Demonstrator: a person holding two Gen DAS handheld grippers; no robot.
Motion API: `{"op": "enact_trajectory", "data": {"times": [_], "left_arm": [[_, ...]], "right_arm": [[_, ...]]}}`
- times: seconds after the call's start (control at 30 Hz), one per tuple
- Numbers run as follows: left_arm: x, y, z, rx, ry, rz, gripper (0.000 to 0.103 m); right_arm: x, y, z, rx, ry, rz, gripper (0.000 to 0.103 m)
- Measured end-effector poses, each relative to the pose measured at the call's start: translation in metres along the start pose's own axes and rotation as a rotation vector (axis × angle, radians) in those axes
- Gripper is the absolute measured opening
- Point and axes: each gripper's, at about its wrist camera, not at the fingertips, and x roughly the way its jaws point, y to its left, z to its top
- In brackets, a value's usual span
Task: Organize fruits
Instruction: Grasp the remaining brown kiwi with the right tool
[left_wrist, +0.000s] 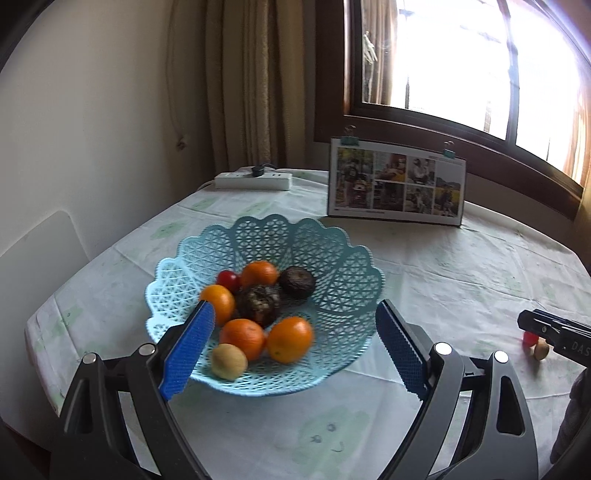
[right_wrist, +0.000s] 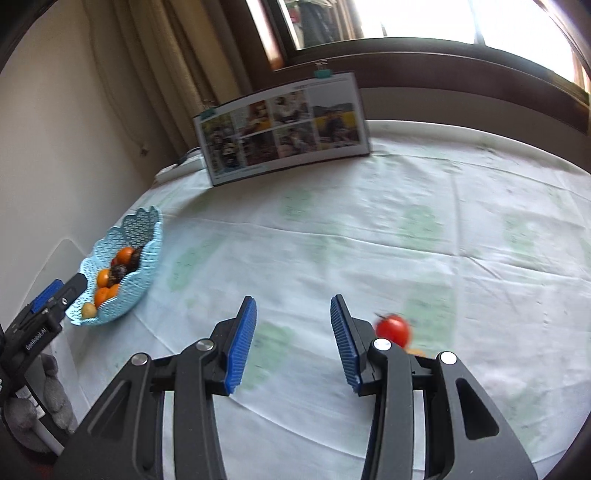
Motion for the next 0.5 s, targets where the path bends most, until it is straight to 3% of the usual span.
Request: {"op": "enact_trajectory", "data": {"times": [0.2,0.27,0.5], "left_arm": [[0.0,-0.026,0.002,0.047,-0.001,-0.034,0.091],[0.0,-0.035,0.002,0.061,-0.001,-0.043,0.096],[0.0,-0.061,0.002,0.109,0.002,-0.069,0.096]], "right_arm": [[-0.013,-0.036,-0.01,0.013,-0.003,-0.07,0.043],[-0.016,-0.043,-0.012,0.012,-0.003,-0.078,0.043],[-0.016,-0.059,-0.024,-0.008,0.034,-0.088,0.043]]}}
